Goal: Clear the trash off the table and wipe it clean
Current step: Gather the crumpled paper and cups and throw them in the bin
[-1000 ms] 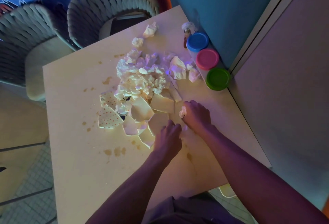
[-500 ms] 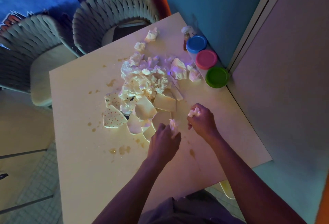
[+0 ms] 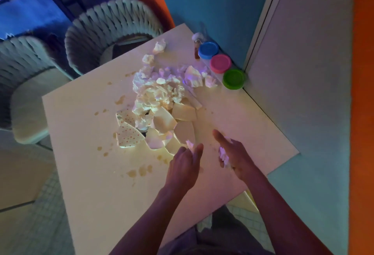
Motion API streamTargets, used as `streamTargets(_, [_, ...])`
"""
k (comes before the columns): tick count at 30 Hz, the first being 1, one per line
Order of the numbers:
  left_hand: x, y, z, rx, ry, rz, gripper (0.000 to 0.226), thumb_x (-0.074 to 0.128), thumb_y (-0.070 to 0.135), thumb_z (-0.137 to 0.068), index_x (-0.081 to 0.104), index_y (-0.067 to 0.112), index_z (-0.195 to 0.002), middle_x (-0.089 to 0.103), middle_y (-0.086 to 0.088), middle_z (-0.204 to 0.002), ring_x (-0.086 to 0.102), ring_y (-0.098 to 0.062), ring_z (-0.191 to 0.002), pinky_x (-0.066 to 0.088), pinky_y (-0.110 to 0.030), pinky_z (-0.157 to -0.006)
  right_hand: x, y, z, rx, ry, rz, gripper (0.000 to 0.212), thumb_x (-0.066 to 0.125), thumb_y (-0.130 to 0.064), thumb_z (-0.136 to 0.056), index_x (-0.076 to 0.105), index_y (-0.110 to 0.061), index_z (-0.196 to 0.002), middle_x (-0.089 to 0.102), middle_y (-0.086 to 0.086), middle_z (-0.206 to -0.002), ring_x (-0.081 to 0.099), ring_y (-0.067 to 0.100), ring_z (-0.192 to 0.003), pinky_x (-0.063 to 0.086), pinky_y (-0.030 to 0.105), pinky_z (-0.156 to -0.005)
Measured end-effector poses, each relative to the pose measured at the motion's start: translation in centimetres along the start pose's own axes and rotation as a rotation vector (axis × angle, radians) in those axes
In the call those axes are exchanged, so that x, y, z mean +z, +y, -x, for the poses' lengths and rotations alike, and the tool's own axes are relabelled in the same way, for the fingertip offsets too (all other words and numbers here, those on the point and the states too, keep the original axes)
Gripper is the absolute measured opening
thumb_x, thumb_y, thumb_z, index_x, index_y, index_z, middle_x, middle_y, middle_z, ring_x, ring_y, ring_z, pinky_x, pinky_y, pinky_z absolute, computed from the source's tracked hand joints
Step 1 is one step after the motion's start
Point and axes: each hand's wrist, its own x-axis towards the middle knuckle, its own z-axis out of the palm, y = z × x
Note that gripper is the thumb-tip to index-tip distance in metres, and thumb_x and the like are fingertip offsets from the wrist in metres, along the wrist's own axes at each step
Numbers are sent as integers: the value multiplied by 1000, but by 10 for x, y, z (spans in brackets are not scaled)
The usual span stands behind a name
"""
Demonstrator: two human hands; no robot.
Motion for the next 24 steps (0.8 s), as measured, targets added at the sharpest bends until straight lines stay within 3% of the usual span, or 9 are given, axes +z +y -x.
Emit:
streamTargets(3, [0, -8, 12, 73, -28, 20, 55, 25, 56, -104, 38, 20, -64, 52, -7, -81, 58, -35, -80, 42, -41, -70, 2, 16, 27, 7, 90, 50, 72, 58, -89, -66, 53, -18, -68, 47, 7, -57, 43, 18, -47, 41, 30, -51])
streamTargets(5, [4, -13, 17, 136, -50, 22, 42, 33, 41, -107, 39, 20, -71, 55, -9, -83, 59, -36, -84, 37, -38, -69, 1, 34, 41, 22, 155, 7, 80, 56, -90, -68, 67, -11, -80, 53, 15, -58, 45, 18, -48, 41, 30, -50])
streamTargets(6, [7, -16, 21, 175, -65, 22, 35, 36, 35, -107, 42, 18, -78, 57, -10, -86, 60, -36, -86, 36, -37, -68, -2, 45, 46, 27, 196, -30, 79, 59, -83, -73, 69, -6, -87, 55, 18, -60, 46, 18, -48, 41, 29, -49])
streamTargets(8, [12, -19, 28, 239, -119, 0, 20, 39, 29, -104, 47, 13, -96, 63, -14, -96, 62, -37, -90, 39, -37, -69, -8, 66, 57, 24, 269, -136, 49, 65, -56, -88, 66, -8, -89, 51, 14, -63, 47, 18, -47, 40, 28, -50])
streamTargets(11, [21, -17, 42, 316, -200, -31, 23, 43, 24, -99, 43, 15, -121, 66, -15, -106, 65, -38, -91, 50, -43, -74, -21, 102, 76, 25, 383, -212, 14, 65, -26, -92, 66, -13, -86, 54, 8, -67, 50, 19, -50, 39, 26, -52])
streamTargets(14, [28, -8, 59, 382, -262, -27, 42, 46, 19, -96, 34, 27, -135, 69, -11, -101, 65, -32, -82, 49, -39, -71, -33, 135, 97, 17, 470, -285, 6, 66, -21, -92, 70, -19, -88, 61, 6, -76, 54, 20, -65, 39, 26, -58])
streamTargets(16, [33, -2, 68, 422, -314, -23, 51, 48, 17, -97, 30, 34, -142, 67, -5, -101, 63, -24, -78, 48, -36, -70, -40, 152, 109, 20, 514, -353, 12, 65, -11, -90, 73, -20, -92, 60, 6, -73, 52, 20, -59, 39, 25, -55])
streamTargets(19, [45, 2, 76, 486, -374, -69, 52, 47, 16, -97, 35, 42, -140, 64, -3, -115, 65, -27, -91, 54, -44, -81, -49, 174, 127, 52, 559, -436, 30, 62, 3, -81, 76, -17, -99, 57, 8, -68, 46, 18, -45, 38, 24, -47])
streamTargets(24, [77, 15, 92, 636, -434, -183, 31, 51, 17, -96, 60, 33, -121, 60, -5, -112, 64, -31, -101, 53, -43, -84, -72, 206, 161, 70, 611, -594, 30, 66, 3, -81, 76, -12, -106, 60, 15, -77, 47, 21, -48, 39, 21, -43])
